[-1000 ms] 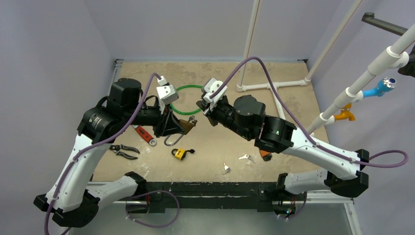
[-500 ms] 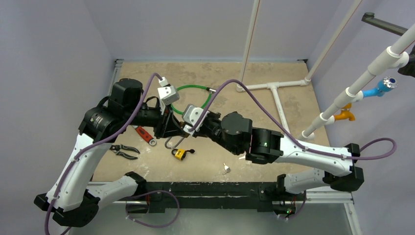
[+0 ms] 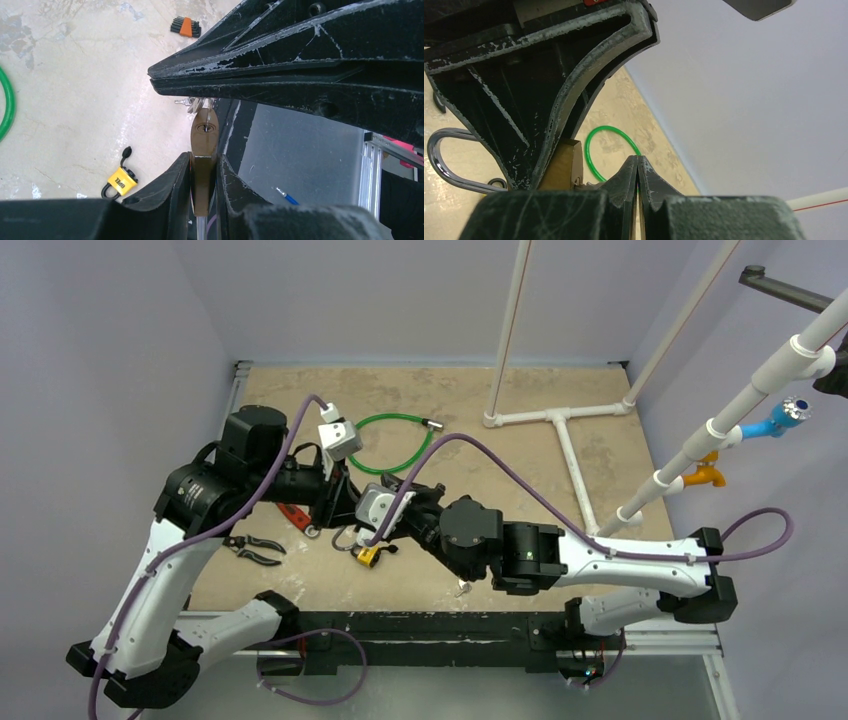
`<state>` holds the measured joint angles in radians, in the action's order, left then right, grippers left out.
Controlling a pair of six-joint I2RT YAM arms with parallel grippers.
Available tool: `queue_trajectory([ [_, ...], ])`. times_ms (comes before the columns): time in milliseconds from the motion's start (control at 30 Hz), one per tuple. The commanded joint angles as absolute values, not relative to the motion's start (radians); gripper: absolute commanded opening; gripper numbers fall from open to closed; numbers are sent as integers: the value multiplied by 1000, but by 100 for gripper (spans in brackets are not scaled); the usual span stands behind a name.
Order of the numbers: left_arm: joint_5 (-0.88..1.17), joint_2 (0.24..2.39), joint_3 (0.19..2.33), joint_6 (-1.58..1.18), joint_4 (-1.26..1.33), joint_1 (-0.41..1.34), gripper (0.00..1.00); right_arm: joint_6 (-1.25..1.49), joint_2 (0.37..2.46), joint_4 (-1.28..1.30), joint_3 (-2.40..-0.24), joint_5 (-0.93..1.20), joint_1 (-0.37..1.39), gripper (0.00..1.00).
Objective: Unlock with the key
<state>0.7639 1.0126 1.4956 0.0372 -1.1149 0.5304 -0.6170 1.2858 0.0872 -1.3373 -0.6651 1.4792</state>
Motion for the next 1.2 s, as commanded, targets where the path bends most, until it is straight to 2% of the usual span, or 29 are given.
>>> queue_trajectory([
  [0, 799, 991, 1531, 27, -1002, 528, 0, -612, 1323, 51, -1327, -670, 1528, 0],
  [267, 823, 976, 1542, 40, -1002, 528, 0, -469, 1360, 67, -1336, -605, 1534, 0],
  [500, 661, 968, 1558, 42, -970, 527, 0, -437, 1394, 48, -1345, -626, 1588, 0],
  [633, 724, 987, 1582, 65, -984, 527, 0, -371, 1417, 99, -1368, -635, 1601, 0],
  [700, 760, 991, 1591, 128, -1033, 526, 0, -332, 1381, 144, -1389, -630, 1593, 12],
  [767, 760, 992, 1604, 214, -1099, 527, 0, -319, 1310, 166, -1391, -603, 1573, 33],
  [833, 758, 995, 1623, 302, -1168, 527, 0, -279, 1235, 213, -1411, -482, 1523, 46],
  [1000, 781, 998, 1652, 410, -1260, 527, 0, -124, 1126, 348, -1457, -101, 1352, 58],
  [1167, 797, 997, 1659, 427, -1281, 530, 0, -70, 1119, 369, -1468, 148, 1282, 61],
])
